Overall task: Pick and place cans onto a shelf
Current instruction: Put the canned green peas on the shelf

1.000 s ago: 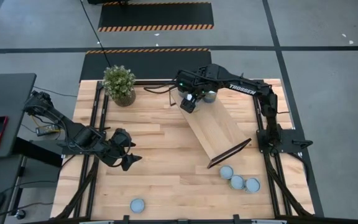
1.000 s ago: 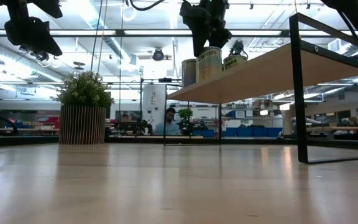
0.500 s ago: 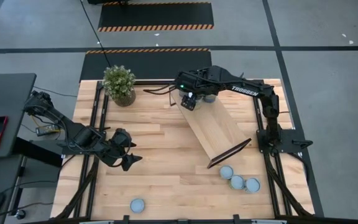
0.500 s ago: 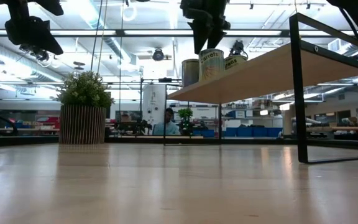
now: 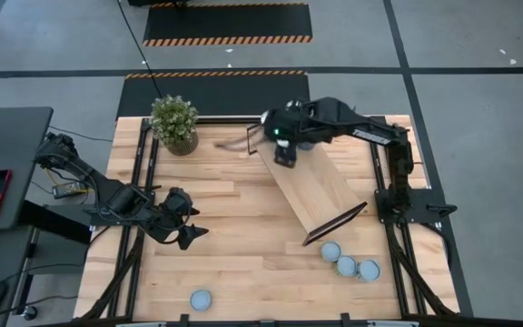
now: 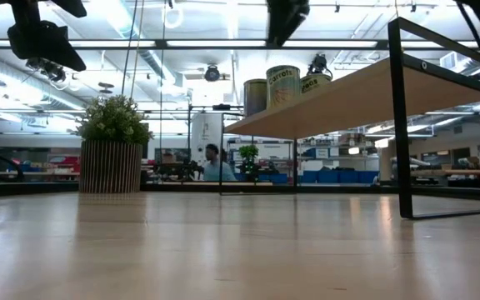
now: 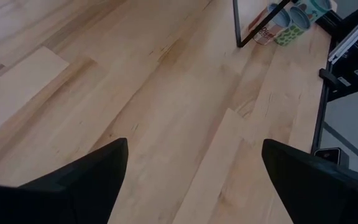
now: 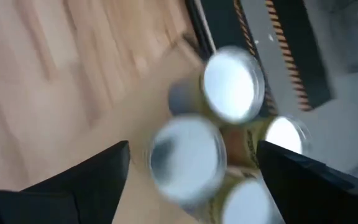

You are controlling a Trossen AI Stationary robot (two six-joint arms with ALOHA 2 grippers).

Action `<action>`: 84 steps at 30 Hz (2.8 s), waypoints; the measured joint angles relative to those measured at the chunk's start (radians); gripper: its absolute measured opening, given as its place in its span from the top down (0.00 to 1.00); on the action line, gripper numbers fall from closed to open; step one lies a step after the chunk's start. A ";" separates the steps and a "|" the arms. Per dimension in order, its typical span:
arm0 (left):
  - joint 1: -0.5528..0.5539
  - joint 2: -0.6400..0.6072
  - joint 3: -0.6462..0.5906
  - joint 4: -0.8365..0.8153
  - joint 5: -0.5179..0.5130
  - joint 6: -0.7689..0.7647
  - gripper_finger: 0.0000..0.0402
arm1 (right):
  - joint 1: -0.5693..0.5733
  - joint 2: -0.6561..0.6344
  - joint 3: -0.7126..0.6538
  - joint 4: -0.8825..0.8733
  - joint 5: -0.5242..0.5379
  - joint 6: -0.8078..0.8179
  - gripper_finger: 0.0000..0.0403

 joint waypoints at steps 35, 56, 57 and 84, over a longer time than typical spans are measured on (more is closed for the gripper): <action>-0.041 0.000 0.000 -0.011 0.165 0.117 0.07 | 0.834 0.000 -0.108 0.023 -0.102 0.823 0.18; -0.041 0.002 0.000 -0.004 0.147 0.105 0.07 | 0.917 -0.298 -0.863 0.339 -0.342 1.208 0.27; -0.041 0.002 0.000 -0.004 0.147 0.105 0.07 | 0.914 -0.315 -0.901 0.338 -0.353 1.214 0.26; -0.039 0.002 0.000 -0.001 0.146 0.052 0.07 | 0.885 -0.372 -1.286 0.576 -0.479 1.164 0.01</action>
